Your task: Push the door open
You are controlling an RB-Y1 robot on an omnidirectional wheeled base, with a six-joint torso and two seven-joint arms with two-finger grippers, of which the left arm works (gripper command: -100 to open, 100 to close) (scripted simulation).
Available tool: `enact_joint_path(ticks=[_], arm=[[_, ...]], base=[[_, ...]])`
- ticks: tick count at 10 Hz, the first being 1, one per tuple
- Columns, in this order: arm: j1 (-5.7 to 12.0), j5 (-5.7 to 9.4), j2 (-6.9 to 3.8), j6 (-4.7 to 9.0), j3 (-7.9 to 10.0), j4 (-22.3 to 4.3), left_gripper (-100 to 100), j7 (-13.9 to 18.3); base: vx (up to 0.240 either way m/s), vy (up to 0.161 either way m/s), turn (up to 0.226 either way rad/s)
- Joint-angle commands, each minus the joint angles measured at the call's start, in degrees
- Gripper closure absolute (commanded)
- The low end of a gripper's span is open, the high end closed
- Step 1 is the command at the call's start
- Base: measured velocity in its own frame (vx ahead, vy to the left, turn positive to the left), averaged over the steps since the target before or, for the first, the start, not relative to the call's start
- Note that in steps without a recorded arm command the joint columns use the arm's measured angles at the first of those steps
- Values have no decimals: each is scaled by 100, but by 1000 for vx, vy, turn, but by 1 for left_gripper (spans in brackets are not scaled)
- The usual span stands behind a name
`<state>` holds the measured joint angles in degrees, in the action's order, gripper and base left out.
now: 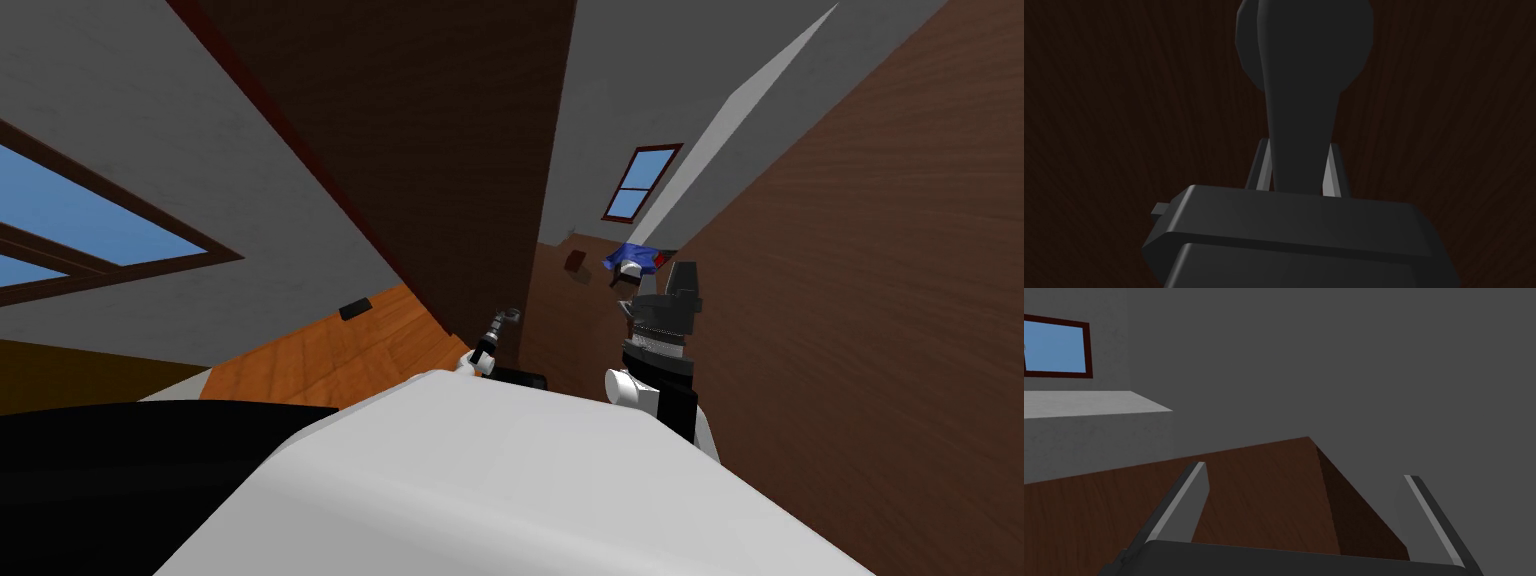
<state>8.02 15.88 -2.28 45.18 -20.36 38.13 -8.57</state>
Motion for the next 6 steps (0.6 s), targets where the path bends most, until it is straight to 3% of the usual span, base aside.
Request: enact_joint_path(ticks=[1,6], arm=[[24,49,-53,39,171,-2,100,-23],[65,155,50,53,586,-70,100,-104]], base=[[150,-160,75],[160,-151,77]])
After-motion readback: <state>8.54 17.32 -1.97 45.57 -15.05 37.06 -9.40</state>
